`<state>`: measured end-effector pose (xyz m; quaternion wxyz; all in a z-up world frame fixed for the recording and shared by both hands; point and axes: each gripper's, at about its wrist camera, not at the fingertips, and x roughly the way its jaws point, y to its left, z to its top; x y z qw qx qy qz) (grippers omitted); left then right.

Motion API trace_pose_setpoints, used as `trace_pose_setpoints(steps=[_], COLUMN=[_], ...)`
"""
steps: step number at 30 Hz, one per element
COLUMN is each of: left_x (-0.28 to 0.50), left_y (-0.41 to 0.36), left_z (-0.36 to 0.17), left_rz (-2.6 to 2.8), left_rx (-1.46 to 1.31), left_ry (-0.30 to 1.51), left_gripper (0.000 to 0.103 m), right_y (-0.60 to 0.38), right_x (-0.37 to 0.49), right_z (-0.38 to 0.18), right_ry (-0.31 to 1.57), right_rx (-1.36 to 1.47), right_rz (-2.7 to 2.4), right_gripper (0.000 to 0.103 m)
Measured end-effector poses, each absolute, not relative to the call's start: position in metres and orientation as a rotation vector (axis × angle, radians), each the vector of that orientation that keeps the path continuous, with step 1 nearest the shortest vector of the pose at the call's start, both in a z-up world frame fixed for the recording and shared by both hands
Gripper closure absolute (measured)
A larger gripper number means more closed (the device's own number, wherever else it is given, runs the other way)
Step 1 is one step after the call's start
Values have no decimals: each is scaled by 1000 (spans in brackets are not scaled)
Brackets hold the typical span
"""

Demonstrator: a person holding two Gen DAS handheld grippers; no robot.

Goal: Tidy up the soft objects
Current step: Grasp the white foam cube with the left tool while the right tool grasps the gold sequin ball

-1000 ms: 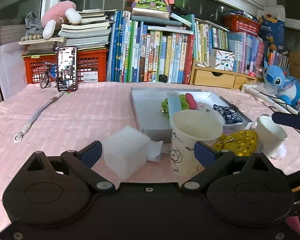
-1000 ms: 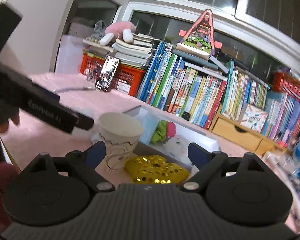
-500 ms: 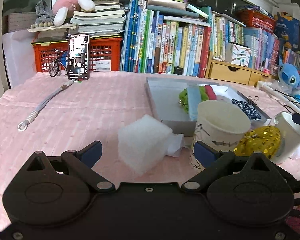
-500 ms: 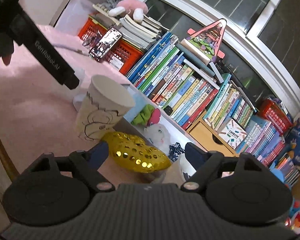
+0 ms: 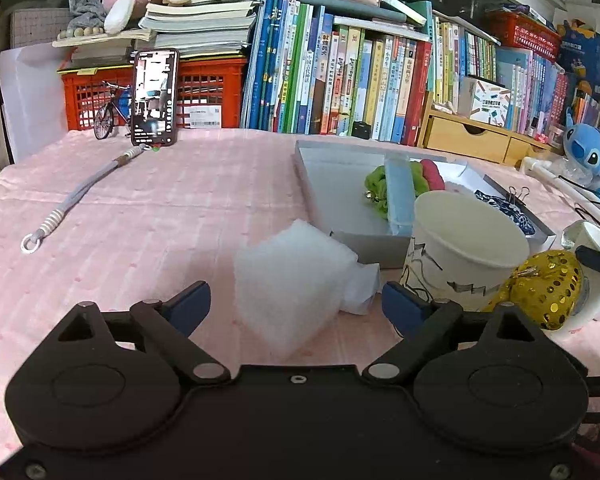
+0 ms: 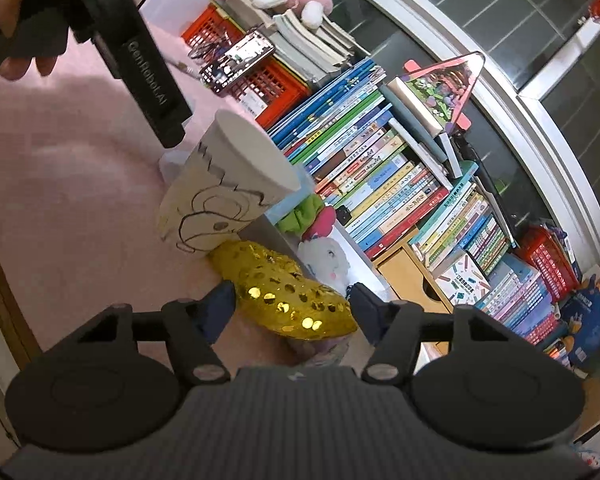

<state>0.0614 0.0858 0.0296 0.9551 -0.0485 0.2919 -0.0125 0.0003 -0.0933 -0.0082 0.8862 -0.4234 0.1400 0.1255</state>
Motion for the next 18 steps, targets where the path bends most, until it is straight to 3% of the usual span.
trace_pose_setpoints(steps=[9, 12, 14, 18], left_x=[67, 69, 70, 70], left_y=[87, 88, 90, 91], left_z=[28, 28, 29, 33], left_rz=[-37, -19, -25, -25], left_rx=[-119, -112, -123, -115], left_ry=[608, 619, 627, 629], left_gripper=[32, 43, 44, 46], right_y=[-89, -88, -88, -85], right_x=[9, 13, 15, 17], right_z=[-12, -12, -13, -15], right_ry=[297, 298, 303, 315], right_rx=[-916, -913, -917, -923], right_rz=[268, 276, 282, 303], right_gripper=[31, 33, 35, 53])
